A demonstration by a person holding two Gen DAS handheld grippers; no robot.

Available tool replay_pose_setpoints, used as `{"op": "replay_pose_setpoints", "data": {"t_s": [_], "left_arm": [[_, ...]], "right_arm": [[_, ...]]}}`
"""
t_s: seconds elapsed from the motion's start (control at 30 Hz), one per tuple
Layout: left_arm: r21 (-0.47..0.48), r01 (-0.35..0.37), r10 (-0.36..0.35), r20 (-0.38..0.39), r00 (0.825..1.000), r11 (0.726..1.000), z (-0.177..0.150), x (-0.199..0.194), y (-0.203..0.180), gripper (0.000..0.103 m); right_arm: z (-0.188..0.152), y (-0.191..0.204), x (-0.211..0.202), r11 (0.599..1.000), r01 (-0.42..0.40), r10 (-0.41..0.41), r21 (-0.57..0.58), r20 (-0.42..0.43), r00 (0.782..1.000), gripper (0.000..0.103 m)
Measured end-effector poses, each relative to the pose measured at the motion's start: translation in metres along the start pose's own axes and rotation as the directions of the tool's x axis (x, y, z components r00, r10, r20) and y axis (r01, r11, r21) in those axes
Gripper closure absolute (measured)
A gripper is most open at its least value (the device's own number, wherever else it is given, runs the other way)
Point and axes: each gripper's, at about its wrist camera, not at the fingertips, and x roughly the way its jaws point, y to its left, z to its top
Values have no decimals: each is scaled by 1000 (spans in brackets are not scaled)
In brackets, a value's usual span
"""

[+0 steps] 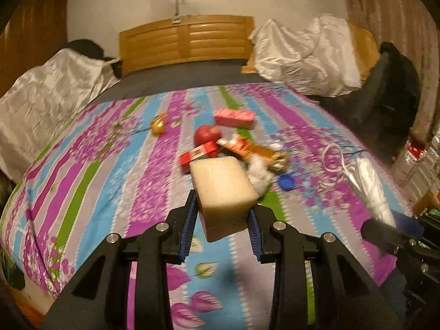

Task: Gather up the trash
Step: 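Carry the sponge and sock toward the green bin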

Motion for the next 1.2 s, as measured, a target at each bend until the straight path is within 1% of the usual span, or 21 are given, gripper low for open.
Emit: {"op": "replay_pose_setpoints", "data": {"t_s": [0.1,0.27,0.4,0.57,0.6,0.63,0.77,0.9,0.93,1.0,1.03,1.07,1.17,1.2], "left_arm": [[34,31,-32,25,999,999,8,-6,-22,71],[97,99,-104,43,994,990,19,-13,-64,71],[160,156,-166,55,985,975,26,-18,-101,71],[230,236,-254,49,966,944,32,-23,-155,71],[247,259,-278,42,960,934,33,-24,-169,71],[258,272,-291,38,956,927,34,-24,-179,71],[333,328,-356,26,934,884,33,-27,-227,71],[397,380,-413,-3,911,835,27,-32,-273,71],[418,399,-432,-16,901,816,25,-34,-288,71],[457,421,-457,-34,889,784,20,-36,-314,71],[474,433,-470,-45,882,767,18,-37,-325,71],[485,444,-480,-55,875,753,15,-38,-334,71],[516,477,-510,-88,856,712,8,-41,-363,71],[525,484,-516,-96,851,700,6,-42,-372,71]], "right_arm": [[6,-17,-25,999,33,-34,27,59,998,76],[13,-49,-64,993,88,-98,75,138,986,76],[10,-80,-98,980,142,-167,138,187,968,76],[-5,-126,-141,945,234,-286,230,223,932,76],[-9,-136,-149,935,248,-307,254,225,925,76],[-14,-148,-161,921,266,-334,283,227,915,76],[-33,-189,-196,870,322,-421,374,221,880,76],[-57,-232,-236,800,382,-514,462,201,834,76],[-63,-244,-248,776,402,-542,486,189,819,76],[-76,-261,-263,743,430,-577,514,164,800,76],[-84,-273,-273,715,452,-604,534,145,783,76],[-92,-283,-282,695,464,-620,549,132,773,76],[-114,-305,-301,648,483,-651,589,100,752,76],[-122,-313,-307,629,497,-666,598,85,741,76]]}}
